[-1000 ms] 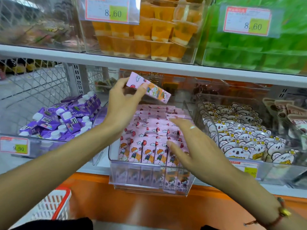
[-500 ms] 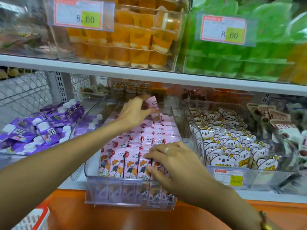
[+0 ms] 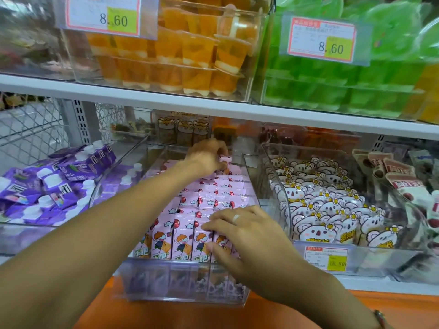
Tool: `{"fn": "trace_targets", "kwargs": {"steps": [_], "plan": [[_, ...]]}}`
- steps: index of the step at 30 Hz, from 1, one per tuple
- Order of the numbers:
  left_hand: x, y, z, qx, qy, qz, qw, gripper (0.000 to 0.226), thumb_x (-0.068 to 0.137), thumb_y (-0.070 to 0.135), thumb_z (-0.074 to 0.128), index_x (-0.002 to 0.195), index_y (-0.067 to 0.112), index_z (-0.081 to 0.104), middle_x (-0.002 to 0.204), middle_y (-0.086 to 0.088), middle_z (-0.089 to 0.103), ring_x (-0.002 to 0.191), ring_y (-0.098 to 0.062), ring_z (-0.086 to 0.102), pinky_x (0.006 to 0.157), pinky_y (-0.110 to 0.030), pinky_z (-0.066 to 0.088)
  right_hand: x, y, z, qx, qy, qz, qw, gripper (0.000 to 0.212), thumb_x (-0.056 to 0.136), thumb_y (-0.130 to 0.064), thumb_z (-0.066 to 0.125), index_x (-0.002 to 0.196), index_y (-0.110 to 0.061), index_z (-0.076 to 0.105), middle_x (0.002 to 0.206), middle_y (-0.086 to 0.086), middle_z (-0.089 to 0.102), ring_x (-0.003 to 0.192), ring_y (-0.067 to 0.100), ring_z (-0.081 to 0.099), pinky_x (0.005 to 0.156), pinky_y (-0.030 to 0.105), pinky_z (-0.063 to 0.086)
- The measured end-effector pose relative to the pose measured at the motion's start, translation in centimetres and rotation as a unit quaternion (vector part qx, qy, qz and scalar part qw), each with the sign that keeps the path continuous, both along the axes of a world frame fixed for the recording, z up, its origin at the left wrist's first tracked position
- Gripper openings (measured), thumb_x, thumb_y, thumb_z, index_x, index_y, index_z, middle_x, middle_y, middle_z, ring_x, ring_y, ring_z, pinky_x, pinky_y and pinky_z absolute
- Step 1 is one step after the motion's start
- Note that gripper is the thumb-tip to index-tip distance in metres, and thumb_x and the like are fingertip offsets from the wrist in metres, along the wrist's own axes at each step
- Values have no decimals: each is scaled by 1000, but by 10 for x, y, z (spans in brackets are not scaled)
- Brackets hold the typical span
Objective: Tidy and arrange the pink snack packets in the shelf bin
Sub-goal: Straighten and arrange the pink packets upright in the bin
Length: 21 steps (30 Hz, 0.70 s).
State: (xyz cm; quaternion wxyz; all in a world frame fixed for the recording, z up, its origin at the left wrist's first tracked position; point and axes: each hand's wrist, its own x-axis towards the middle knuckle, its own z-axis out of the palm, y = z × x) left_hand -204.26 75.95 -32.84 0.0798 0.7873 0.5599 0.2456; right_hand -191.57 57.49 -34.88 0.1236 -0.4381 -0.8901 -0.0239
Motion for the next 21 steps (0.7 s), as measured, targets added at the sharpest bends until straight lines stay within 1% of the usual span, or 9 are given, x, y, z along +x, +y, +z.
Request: {"fn": "trace_targets", "kwargs": {"steps": [3,5,7,9,12,13,16,19,21], "plan": [[-8,-1,-6,-11,80,-38,996,17,91,30,62,105,20,64,103,1,64,89,-19,58,72,-27,45,1,1,-1,9,0,3,1000,40,99,-46,34,134,-33,48,137,-15,48,121,6,43,100,24,19],[-14,-3,-14,-60,114,-58,990,24,98,36,47,101,18,63,94,-3,63,83,-20,56,67,-27,40,2,1,-2,12,-4,4,1000,40,100,-46,34,134,-33,48,138,-14,48,122,6,43,100,24,18],[-18,-3,-19,-104,96,-60,988,30,101,38,40,95,18,62,88,-6,63,81,-23,57,66,-30,41,2,0,-1,13,-1,5,1000,40,100,-46,34,135,-33,47,138,-14,48,122,6,43,100,24,18],[-19,-2,-18,-116,81,-69,987,31,100,39,42,101,17,63,91,-5,64,86,-23,59,73,-32,44,4,0,-2,16,2,14,1000,40,100,-45,34,135,-33,48,139,-14,47,124,5,40,99,21,16],[-19,-6,-12,-89,47,-76,992,31,94,43,53,117,24,62,109,4,65,98,-17,60,82,-29,49,8,1,1,15,46,14,999,32,99,-39,41,127,-34,57,135,-15,48,124,0,32,91,7,16],[-19,-7,-11,-73,42,-75,994,31,93,42,56,118,25,63,115,5,64,102,-16,60,87,-30,50,10,2,2,23,68,2,997,29,99,-36,43,122,-34,61,132,-14,50,123,-1,32,91,7,18],[-16,-12,-12,-60,67,-71,993,28,93,35,57,116,22,66,121,3,65,107,-16,59,93,-34,49,19,5,5,84,126,-71,986,23,96,-29,50,113,-29,65,123,-12,52,120,4,38,88,18,34],[-12,-14,-13,-70,32,-54,996,26,93,30,59,114,18,67,122,0,65,109,-17,59,92,-28,48,27,7,4,101,146,-147,973,32,95,-28,50,126,-25,53,120,-9,48,113,11,44,80,23,39],[-10,-15,-12,-79,5,-37,996,22,93,27,60,111,16,67,121,-2,65,108,-17,59,87,-26,47,31,8,0,63,152,-189,968,41,96,-35,47,136,-26,42,126,-9,47,110,13,51,77,26,40]]}}
